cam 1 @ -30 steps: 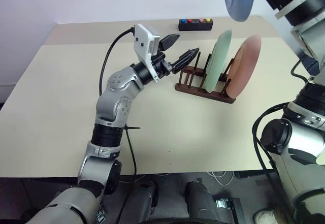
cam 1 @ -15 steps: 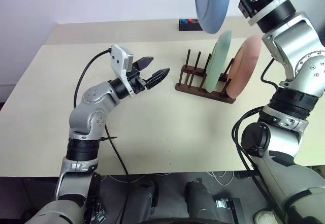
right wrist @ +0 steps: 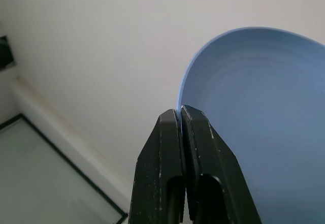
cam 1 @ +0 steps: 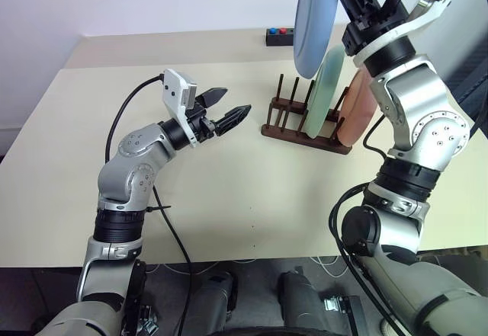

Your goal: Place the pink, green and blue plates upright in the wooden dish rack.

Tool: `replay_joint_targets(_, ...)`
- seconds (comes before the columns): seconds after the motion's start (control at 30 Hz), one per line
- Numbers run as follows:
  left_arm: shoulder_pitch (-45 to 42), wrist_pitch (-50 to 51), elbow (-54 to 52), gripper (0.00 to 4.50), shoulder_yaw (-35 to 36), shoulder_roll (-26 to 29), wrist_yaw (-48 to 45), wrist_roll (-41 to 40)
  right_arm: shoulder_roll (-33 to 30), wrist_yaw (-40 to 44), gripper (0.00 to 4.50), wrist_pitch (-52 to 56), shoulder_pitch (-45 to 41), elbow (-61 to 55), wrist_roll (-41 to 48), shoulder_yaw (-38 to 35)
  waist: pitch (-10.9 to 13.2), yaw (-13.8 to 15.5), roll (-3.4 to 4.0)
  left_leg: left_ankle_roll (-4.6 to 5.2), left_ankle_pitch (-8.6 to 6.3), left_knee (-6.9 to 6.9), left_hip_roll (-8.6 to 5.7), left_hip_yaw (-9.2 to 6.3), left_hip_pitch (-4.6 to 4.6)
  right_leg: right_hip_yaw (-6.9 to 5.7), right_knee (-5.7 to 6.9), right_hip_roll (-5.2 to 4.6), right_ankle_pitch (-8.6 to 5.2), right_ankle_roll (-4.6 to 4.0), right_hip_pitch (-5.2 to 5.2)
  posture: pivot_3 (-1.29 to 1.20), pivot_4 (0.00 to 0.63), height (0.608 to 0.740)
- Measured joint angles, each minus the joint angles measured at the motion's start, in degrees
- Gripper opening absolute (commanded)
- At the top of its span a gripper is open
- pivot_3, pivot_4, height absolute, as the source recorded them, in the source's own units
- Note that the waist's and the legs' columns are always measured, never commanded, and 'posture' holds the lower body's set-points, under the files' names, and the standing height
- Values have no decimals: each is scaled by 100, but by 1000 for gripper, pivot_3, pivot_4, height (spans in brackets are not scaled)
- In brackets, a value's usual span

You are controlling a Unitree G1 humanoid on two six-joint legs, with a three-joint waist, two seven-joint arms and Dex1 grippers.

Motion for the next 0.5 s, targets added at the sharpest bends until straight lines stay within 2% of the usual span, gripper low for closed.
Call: replay_joint_targets(0.5,-4,-1,-18,4043,-17,-50,3,1,285,-168,49,-507,481,-47,85,397,1,-3,1,0,0,-4,2,1,0,10,2,10,0,0,-7,0,150,740)
